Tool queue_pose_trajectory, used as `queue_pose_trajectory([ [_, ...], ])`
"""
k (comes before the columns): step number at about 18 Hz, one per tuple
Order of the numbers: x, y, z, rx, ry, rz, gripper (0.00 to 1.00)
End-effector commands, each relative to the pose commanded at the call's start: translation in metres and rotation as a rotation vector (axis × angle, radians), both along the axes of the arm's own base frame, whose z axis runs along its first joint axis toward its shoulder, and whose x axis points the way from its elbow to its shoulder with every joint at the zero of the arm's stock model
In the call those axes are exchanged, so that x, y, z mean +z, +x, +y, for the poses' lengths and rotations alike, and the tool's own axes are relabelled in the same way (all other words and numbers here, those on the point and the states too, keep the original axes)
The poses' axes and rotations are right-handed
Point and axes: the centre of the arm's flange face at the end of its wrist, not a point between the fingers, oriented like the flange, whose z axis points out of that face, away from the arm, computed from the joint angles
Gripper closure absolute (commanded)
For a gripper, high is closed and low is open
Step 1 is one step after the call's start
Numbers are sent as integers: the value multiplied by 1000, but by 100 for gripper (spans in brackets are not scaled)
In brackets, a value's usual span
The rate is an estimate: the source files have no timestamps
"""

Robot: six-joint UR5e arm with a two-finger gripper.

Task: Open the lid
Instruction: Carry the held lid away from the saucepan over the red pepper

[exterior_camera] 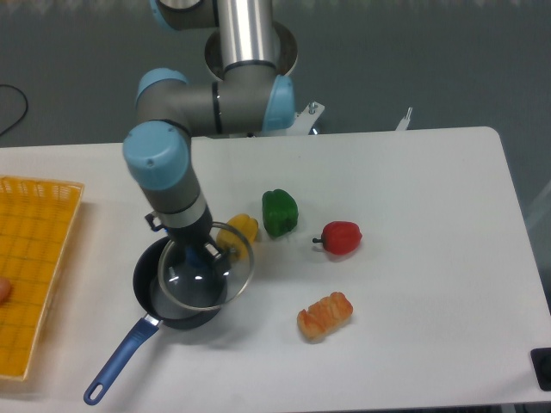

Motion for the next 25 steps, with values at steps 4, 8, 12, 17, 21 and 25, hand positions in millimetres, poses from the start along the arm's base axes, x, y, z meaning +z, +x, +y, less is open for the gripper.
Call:
queue_pose_trajectory([
  [4,18,-41,-36,3,-16,-12,36],
  [8,24,-82,-65,9,11,-34,36],
  [12,23,-111,-90,-1,2,-41,36],
  [17,22,-146,-123,-11,-4,-60,36],
  [21,22,-169,-146,-22,-3,-62,36],
  [25,21,-183,-161,-31,-5,-62,36],
])
